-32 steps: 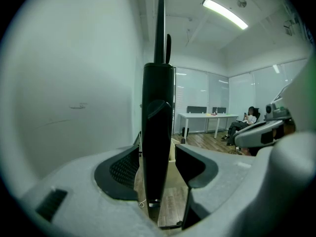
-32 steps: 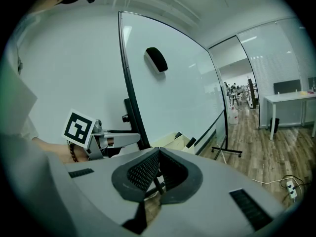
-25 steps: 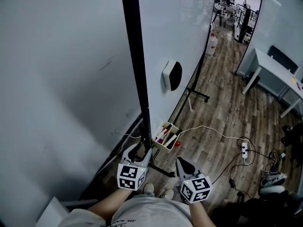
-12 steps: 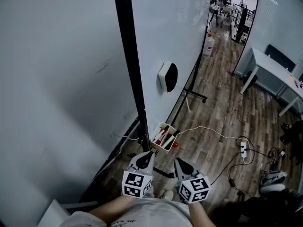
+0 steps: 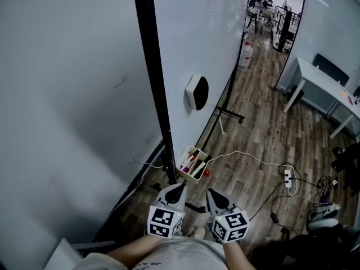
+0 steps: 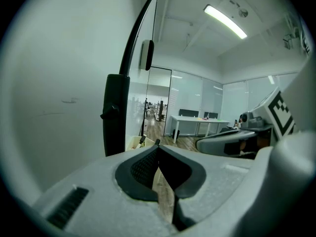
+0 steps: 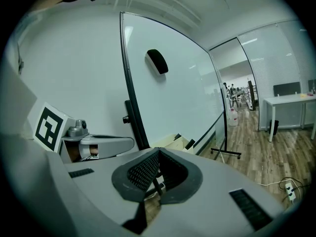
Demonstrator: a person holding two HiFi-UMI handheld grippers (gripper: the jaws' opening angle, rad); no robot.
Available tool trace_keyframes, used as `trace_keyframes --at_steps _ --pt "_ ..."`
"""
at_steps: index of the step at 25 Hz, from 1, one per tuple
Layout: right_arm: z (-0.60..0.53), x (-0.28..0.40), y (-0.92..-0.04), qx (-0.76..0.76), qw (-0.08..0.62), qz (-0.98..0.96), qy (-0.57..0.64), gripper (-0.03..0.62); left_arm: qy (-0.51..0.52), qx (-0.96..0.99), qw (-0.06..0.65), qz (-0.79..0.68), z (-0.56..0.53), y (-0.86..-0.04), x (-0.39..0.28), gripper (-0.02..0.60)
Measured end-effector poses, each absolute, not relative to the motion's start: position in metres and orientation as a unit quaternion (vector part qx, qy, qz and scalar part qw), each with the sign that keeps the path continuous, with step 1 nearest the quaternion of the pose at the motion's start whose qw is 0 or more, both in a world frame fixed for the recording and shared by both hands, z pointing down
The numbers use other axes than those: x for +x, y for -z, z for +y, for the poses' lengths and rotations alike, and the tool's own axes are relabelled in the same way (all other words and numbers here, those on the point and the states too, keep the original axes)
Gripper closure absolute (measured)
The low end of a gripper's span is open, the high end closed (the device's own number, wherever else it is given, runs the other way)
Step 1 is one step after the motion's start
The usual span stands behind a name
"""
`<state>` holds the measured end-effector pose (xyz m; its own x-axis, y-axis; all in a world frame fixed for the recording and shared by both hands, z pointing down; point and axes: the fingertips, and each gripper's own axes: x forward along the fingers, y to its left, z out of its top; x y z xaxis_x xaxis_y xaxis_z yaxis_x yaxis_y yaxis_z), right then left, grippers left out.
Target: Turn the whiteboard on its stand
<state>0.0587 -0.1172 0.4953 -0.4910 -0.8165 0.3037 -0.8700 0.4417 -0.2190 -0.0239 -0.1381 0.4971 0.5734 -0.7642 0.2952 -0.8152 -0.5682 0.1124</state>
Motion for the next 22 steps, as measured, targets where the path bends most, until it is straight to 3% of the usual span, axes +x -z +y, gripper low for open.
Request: trace_keyframes --at_steps 22 --pt "-0.109 0.047 -0.496 0.473 0.088 -0.859 -0.175 0.588 -0.106 0.882 0.112 -0.445 -0.131 -0.493 -0.026 0.571"
